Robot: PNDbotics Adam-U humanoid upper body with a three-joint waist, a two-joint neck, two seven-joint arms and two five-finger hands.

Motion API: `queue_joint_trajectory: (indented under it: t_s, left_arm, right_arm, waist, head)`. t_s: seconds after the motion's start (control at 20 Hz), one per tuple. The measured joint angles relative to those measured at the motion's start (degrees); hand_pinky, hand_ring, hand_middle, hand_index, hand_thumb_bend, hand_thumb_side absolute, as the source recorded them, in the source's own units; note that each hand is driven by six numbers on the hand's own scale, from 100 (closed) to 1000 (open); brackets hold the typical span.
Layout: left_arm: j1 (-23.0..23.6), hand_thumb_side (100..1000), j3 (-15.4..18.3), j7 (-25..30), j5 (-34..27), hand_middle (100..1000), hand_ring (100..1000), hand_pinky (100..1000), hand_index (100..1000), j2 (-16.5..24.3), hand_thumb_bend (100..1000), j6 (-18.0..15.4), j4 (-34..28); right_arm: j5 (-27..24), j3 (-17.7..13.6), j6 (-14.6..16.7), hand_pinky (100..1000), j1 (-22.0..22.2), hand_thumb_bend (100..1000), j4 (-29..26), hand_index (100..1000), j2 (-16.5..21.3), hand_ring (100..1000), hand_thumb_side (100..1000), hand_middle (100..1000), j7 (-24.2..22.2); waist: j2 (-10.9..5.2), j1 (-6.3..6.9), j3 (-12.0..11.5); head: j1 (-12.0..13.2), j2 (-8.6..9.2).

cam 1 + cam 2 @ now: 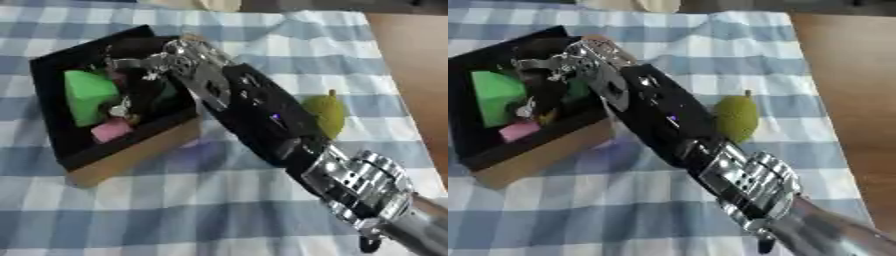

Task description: Pick up objects on the table and place them in the box.

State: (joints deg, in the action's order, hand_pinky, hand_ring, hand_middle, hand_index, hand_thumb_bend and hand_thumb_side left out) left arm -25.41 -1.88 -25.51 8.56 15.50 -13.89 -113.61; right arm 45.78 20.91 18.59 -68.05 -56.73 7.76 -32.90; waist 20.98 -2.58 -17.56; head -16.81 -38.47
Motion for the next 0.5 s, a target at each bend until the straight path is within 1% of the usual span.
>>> queue_joint_trajectory:
  t_s: [0.15,0.25,0.3,0.4,0.45,0.5]
  left_arm:
    - [0.0,703,0.0,0.1,0.0,700,784,786,806,0.0,413,0.1,0.0]
    - [0.1,703,0.0,0.2,0.0,700,785,786,807,0.0,413,0.2,0.0]
    - [0.1,703,0.0,0.3,-0.1,700,785,786,807,0.0,413,0.3,0.0]
    - [0.2,701,0.0,0.4,-0.1,700,785,785,806,-0.2,414,0.4,0.0]
    - [0.2,701,0.0,0.4,-0.2,700,785,785,806,-0.3,414,0.4,0.0]
    - [0.2,700,0.0,0.4,-0.2,700,785,785,807,-0.3,415,0.4,0.0]
  right_arm:
    - [0.1,-0.2,0.1,932,0.0,100,0.0,969,0.0,937,465,825,0.2]
    - [0.1,-0.4,0.0,933,0.0,100,0.0,974,0.0,936,425,832,0.2]
    - [0.1,-0.4,0.0,932,-0.1,100,-0.1,974,0.0,932,427,829,0.3]
    - [0.3,-0.4,-0.2,931,-0.2,107,-0.3,977,0.0,929,332,827,0.4]
    - [0.3,-0.4,-0.3,932,-0.3,143,-0.5,977,0.0,929,265,827,0.5]
    - [0.3,-0.4,-0.3,935,-0.3,223,-0.6,977,0.0,927,127,826,0.5]
  waist:
    - [0.00,0.00,0.0]
    - [0.00,0.00,0.1]
    - [0.00,0.00,0.2]
    - [0.00,0.00,0.2]
    - [0.00,0.00,0.2]
    - [0.00,0.00,0.3]
  head:
    - [0.1,-0.01]
    - [0.1,-0.01]
    - [0.1,-0.02]
    - [0.1,-0.03]
    - [0.1,-0.03]
    - [0.1,-0.04]
